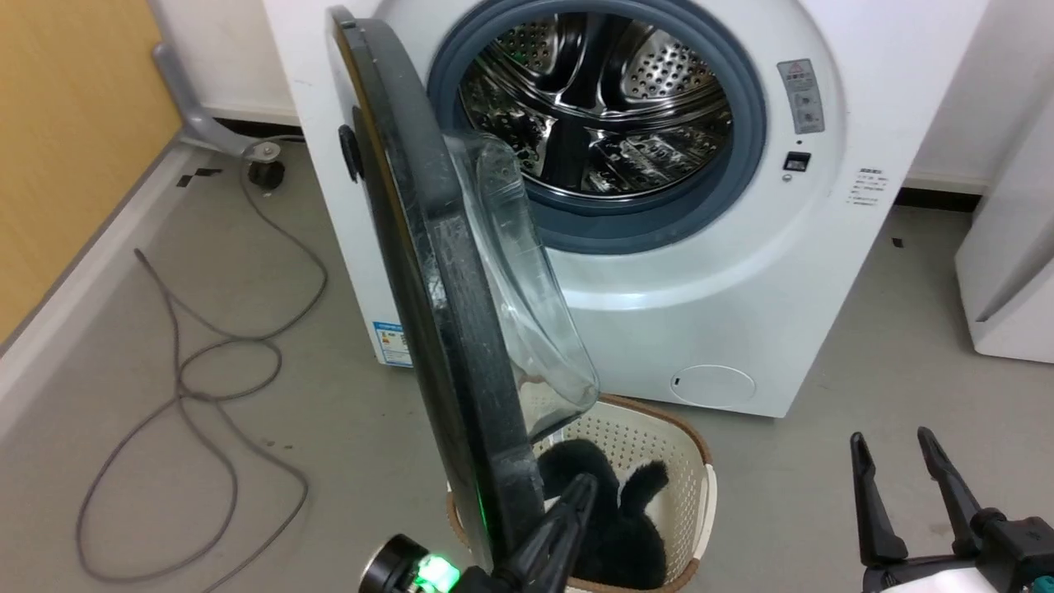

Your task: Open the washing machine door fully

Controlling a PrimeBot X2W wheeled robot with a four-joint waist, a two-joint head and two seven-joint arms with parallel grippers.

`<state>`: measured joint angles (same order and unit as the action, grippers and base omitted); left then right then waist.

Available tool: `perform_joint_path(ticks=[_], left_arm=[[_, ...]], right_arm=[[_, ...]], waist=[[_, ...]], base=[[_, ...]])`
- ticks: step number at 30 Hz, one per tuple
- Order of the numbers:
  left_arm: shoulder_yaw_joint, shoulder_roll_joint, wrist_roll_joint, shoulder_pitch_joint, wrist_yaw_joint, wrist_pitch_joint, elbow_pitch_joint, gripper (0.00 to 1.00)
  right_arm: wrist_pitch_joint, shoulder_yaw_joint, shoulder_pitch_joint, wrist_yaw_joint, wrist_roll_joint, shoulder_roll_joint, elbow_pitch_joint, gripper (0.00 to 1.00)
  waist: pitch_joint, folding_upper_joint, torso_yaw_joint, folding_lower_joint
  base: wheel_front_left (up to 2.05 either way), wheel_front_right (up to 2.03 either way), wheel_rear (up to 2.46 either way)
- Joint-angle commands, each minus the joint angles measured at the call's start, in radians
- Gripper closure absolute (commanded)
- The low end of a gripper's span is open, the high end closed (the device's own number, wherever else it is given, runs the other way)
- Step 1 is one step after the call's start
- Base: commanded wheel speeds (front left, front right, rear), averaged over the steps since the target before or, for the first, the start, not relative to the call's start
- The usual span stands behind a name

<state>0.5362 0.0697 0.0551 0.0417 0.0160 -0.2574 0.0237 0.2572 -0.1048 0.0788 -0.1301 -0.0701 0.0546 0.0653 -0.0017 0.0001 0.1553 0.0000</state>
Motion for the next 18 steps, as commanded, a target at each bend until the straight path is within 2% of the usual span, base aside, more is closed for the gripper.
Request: perform_joint_path(ticks=[1, 10, 18], left_arm=[[-0.006, -0.001, 0.001, -0.005, -0.004, -0.004, -0.008, 1.00], [-0.046, -0.002, 0.002, 0.018, -0.011, -0.004, -0.016, 1.00], [-0.096, 0.016, -0.003, 0.068, -0.029, -0.004, 0.011, 1.00]], right_arm=[[0.005, -0.002, 0.006, -0.001, 0.001, -0.004, 0.004, 0.00], [0.005, -0.005, 0.009, -0.001, -0.007, -0.004, 0.013, 0.00], [0.005, -0.009, 0.012, -0.001, -0.012, -0.004, 0.023, 0.00]], waist=[[0.003, -0.0001, 0.007, 0.0000], [0.009, -0.0001, 0.068, 0.0000], [0.017, -0.0001, 0.161, 0.0000]], base=[[0.00, 0.00, 0.00], [0.00, 0.00, 0.00], [0.00, 0.00, 0.00]])
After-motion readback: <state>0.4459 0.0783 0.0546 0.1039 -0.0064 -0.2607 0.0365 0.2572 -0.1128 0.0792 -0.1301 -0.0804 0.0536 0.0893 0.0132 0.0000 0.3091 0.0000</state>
